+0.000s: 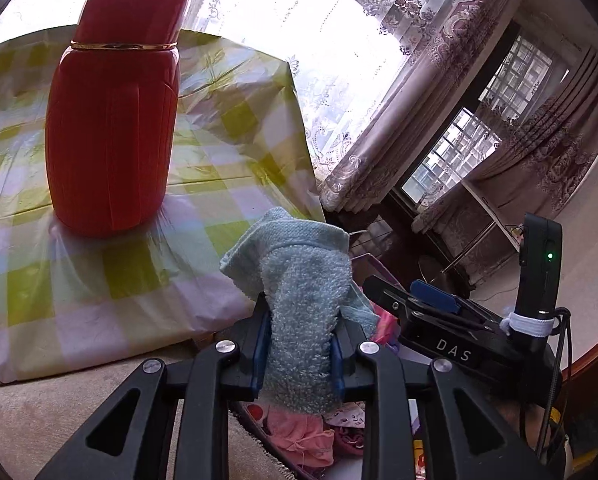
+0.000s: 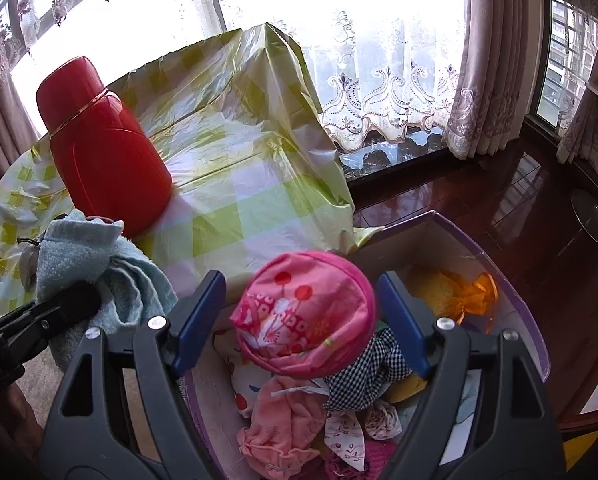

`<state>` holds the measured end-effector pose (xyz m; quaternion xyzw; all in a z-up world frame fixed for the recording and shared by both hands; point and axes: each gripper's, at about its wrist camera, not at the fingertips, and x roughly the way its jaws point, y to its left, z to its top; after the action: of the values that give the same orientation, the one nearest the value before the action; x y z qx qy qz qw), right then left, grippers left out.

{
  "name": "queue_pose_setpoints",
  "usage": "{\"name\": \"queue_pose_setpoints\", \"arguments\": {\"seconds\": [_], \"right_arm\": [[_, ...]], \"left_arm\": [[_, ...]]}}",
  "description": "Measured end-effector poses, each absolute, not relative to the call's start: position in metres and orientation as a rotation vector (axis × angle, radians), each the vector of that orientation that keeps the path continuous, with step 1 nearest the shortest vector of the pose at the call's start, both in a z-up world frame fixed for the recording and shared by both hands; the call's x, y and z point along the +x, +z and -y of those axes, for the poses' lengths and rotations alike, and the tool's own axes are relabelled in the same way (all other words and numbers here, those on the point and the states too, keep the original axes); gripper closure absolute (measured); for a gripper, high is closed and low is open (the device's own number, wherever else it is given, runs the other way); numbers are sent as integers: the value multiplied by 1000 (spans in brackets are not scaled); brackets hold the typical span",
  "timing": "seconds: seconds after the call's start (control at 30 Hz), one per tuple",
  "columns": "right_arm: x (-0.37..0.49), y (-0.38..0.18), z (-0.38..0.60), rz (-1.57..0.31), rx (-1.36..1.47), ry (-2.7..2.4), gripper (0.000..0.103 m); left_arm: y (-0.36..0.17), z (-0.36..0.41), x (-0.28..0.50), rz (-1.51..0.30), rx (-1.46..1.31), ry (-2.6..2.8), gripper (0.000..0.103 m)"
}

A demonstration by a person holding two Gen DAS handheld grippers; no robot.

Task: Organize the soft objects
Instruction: 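Open both tools to drop the blue towel and pink pouch into the box, then move both open tools back toward the grey drawstring bag and brown knit cuff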

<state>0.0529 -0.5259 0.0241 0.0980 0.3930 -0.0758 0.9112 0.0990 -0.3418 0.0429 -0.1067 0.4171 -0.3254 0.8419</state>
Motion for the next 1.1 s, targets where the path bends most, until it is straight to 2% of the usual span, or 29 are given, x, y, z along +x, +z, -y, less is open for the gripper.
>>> {"name": "queue_pose_setpoints", "arguments": {"seconds": [0.03, 0.13, 0.17, 0.37, 0.47, 0.63, 0.77, 0.93, 1.1], "right_arm": [[53, 25, 528, -813, 194, -168, 15], [53, 31, 534, -835, 173, -204, 14], [52, 34, 537, -842, 170, -215, 14], [59, 75, 535, -937, 32, -296, 14], [60, 123, 514, -892, -45, -232, 13], [70, 209, 466, -874, 48, 68, 10], [75, 253, 416, -868, 50, 220, 10], [93, 276, 375, -917, 160, 259, 10], [94, 299, 329, -915, 128, 319, 10]], "left_arm": [[41, 344, 101, -893, -231, -693, 64], [34, 349, 104, -920, -227, -697, 47], [33, 349, 104, -924, -225, -695, 46], [35, 317, 105, -920, -232, -602, 44], [37, 281, 104, -910, -233, -493, 44], [55, 202, 98, -857, -234, -269, 44], [64, 138, 87, -824, -288, -116, 44], [66, 78, 76, -794, -358, 4, 43], [63, 37, 65, -766, -419, 52, 43]]}}
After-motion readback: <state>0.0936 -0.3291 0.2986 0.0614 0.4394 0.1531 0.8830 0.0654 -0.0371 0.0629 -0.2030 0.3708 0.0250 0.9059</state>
